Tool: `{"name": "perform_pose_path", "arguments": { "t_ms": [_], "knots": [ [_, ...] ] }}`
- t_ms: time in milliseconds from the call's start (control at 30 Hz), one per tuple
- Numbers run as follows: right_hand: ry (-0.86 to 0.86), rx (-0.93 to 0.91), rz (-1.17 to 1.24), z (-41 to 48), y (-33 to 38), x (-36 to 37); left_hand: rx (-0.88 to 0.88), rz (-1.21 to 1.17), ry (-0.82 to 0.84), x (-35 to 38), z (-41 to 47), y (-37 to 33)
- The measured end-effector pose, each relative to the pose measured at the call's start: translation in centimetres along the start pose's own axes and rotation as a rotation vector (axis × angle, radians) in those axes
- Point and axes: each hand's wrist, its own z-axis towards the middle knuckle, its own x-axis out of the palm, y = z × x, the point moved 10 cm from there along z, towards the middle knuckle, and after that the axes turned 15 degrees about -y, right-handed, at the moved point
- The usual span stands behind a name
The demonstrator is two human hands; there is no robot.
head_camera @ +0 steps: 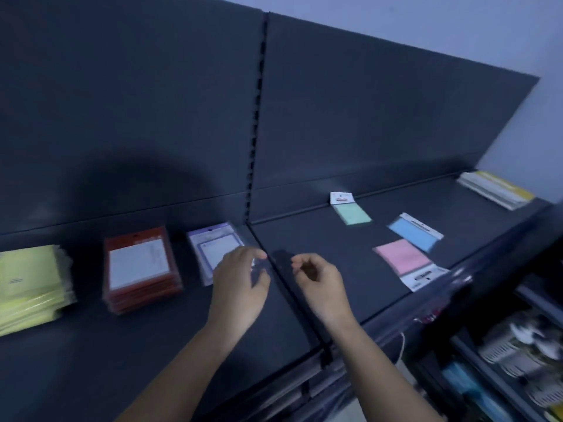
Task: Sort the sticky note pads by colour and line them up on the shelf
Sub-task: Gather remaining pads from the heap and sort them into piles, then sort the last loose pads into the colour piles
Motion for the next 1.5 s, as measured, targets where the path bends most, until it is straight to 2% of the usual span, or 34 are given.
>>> {"name": "perform_pose_path", "arguments": {
  "t_ms": [67, 167, 533, 700, 1033, 1100, 1200, 1267, 1500],
  "knots": [
    [-0.058, -0.009, -0.029, 0.9, -1.0, -3.4, 0.037, 0.038, 0.155, 4.0, -1.0, -1.7],
    [-0.132, -0.011, -0.076, 2.5, -2.6, -8.5, 0.06, 0.068, 0.261, 8.7, -2.2, -4.2],
    [-0.223, -0.025, -0.147, 8.4, -10.3, -26.4, 0.14, 0.188, 0.348, 25.5, -5.0, -16.5],
    [-0.179, -0.026, -0.142, 11.3, -13.6, -30.7, 0.071, 0.201, 0.349, 29.9, -4.9, -18.6],
    [-0.07, 0.026, -0.157, 16.6, -16.9, -28.4, 0.013, 0.373, 0.359, 31.7, -2.1, -15.7],
    [-0.066, 0.034, -0.185, 17.7, -17.2, -27.6, 0.024, 0.412, 0.418, 32.8, -1.2, -14.8],
    [-0.047, 0.047, -0.263, 19.6, -18.0, -26.3, 0.075, 0.471, 0.615, 35.7, -1.3, -13.7],
    [-0.025, 0.029, -0.341, 21.0, -18.6, -25.6, 0.11, 0.465, 0.687, 37.4, -1.3, -13.2],
    [0.04, 0.014, -0.542, 24.4, -20.6, -23.6, 0.131, 0.468, 0.572, 39.0, 2.4, -12.3]
  ]
}}
